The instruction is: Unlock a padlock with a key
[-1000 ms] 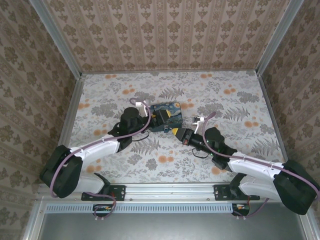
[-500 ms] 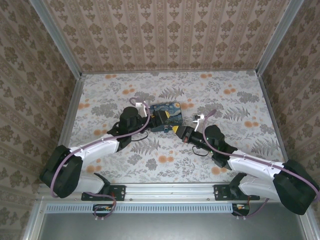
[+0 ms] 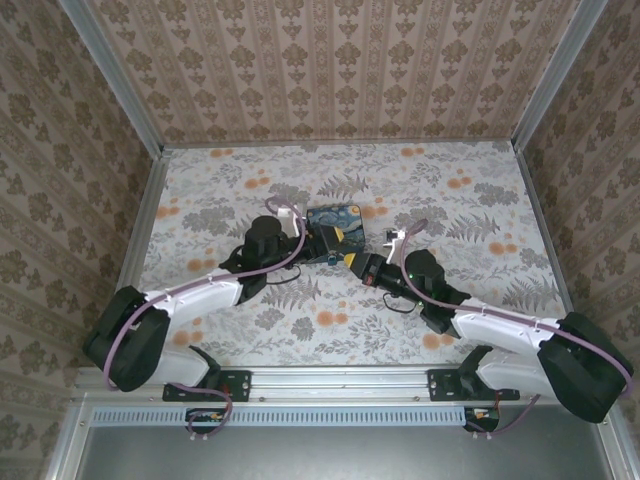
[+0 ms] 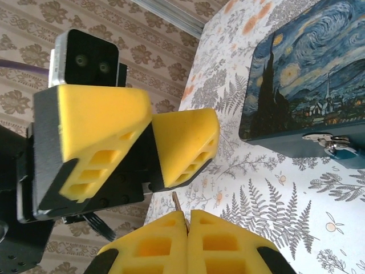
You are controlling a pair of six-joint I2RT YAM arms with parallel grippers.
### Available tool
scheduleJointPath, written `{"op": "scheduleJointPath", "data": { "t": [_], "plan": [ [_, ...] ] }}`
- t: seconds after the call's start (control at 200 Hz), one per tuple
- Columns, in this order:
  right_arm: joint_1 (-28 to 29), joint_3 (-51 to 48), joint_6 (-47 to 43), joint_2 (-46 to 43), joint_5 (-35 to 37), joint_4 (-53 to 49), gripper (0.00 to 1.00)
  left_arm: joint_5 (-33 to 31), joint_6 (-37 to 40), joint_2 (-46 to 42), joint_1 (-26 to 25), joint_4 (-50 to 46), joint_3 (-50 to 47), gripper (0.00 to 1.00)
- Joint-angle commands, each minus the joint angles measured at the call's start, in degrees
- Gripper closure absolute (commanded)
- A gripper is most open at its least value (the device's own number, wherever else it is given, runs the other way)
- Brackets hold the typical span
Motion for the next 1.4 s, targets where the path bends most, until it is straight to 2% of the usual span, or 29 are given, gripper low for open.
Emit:
{"op": "scheduleJointPath", "data": {
  "t": [0.0, 0.14, 0.415, 0.555, 0.675, 0.985, 1.395],
  "plan": [
    [-1.1, 0.9, -0.1, 0.4, 0.7, -0.1, 1.0, -1.0, -0.1, -0.7, 0.2, 1.5, -1.6, 0.43],
    [-3.9, 0.3, 0.3, -0.1, 1.2, -2.0, 1.0, -3.1, 1.5, -2.0, 0.5, 0.4, -4.0, 0.39],
    [-9.7, 3.3, -1.8, -0.3, 1.2, -8.3, 1.0, -7.4, 12.7, -4.0, -0.3, -9.6, -5.1, 0.24],
    [-11.1, 7.1, -4.9, 1.5, -0.2, -12.5, 1.0, -11.5, 19.4, -4.4, -1.9, -15.2, -4.7, 0.23],
    [-11.9, 9.5, -6.0, 4.9, -1.6, -12.7, 1.0, -13.9, 23.8, -3.2, -3.4, -16.6, -4.7, 0.23],
    [-12.4, 13.6, -5.3, 13.3, -5.2, -9.5, 1.0, -18.6, 29.2, 2.7, -5.8, -11.8, -5.2, 0.26],
    [-13.0, 20.7, -5.4, 21.6, -8.1, -10.7, 1.0, -19.7, 32.3, 12.4, -6.0, -1.1, -5.1, 0.28]
  ]
}}
